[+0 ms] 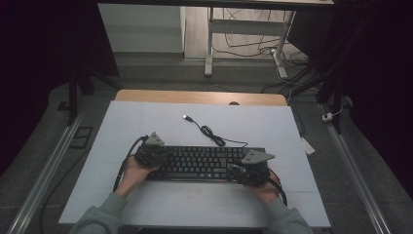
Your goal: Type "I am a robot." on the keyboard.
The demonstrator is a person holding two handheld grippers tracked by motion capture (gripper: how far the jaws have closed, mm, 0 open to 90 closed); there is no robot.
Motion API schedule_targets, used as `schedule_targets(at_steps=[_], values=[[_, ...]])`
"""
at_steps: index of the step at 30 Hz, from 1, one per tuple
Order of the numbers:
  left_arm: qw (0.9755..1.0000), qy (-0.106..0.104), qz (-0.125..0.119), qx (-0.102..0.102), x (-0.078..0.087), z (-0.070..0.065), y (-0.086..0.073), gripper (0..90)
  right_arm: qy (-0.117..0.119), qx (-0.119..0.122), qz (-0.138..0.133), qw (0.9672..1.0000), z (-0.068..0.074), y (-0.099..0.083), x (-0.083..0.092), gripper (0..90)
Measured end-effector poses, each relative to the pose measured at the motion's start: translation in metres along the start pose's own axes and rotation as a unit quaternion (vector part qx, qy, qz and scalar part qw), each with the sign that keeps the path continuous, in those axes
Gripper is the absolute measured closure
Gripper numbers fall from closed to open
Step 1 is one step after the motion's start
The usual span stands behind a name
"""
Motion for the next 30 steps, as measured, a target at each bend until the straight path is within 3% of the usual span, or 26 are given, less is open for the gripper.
schedule_targets(at_steps=[11,30], values=[[0.9996,0.008,0.025,-0.007,-0.013,0.000,-0.002,88.7,0.001,-0.001,0.000,1.0000,0.000,0.000,0.000,53.1],[0.9994,0.007,0.031,-0.010,-0.015,-0.002,-0.004,88.8,0.000,0.002,0.003,1.0000,0.000,-0.001,-0.001,53.0]])
Point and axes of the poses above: each handheld gripper's, and its own axes: x roughly backward along the jaws, y roughly out of its top, z roughly to its left, the point moved 2 cm from there along -x, roughly forward along the jaws, and after that the axes turned 7 degrees about -y, right-handed, at the moved point
